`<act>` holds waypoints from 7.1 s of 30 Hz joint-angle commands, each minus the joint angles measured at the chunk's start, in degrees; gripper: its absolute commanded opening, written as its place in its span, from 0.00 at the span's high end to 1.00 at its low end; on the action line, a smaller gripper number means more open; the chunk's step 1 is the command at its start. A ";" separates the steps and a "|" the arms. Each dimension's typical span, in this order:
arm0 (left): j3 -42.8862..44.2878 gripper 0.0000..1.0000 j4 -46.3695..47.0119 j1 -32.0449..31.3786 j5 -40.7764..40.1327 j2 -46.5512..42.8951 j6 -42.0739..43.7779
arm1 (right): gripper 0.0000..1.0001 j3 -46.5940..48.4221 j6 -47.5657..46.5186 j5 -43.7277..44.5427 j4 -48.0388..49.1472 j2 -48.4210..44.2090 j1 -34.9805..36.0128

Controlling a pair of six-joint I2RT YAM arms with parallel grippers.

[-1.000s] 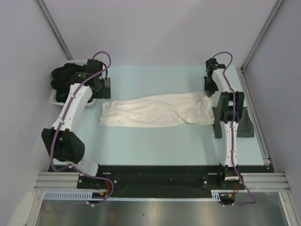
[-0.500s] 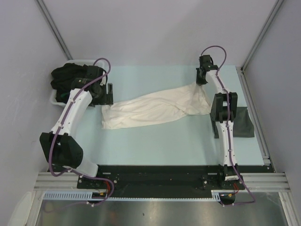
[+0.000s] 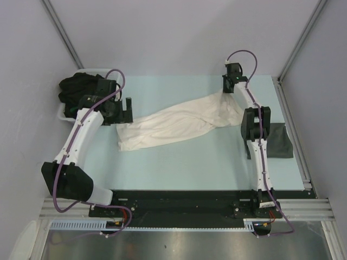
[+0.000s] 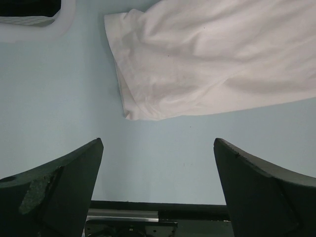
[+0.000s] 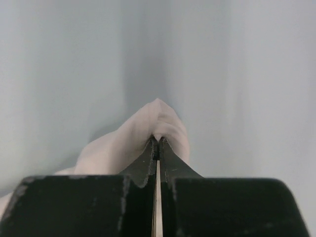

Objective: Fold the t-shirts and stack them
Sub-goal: Rotate the tshirt 75degrees

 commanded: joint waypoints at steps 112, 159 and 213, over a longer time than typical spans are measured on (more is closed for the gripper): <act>-16.06 0.82 11.44 -4.95 3.94 20.24 3.17 | 0.49 -35.14 -4.78 12.45 1.06 -61.65 0.77; -4.73 0.82 -7.55 -48.46 13.79 15.49 -5.43 | 0.45 -33.47 3.48 11.57 -3.50 -56.03 -0.54; 15.32 0.43 -13.79 -47.49 -8.45 11.71 -9.56 | 0.46 -38.22 9.46 0.93 4.14 -24.65 -5.82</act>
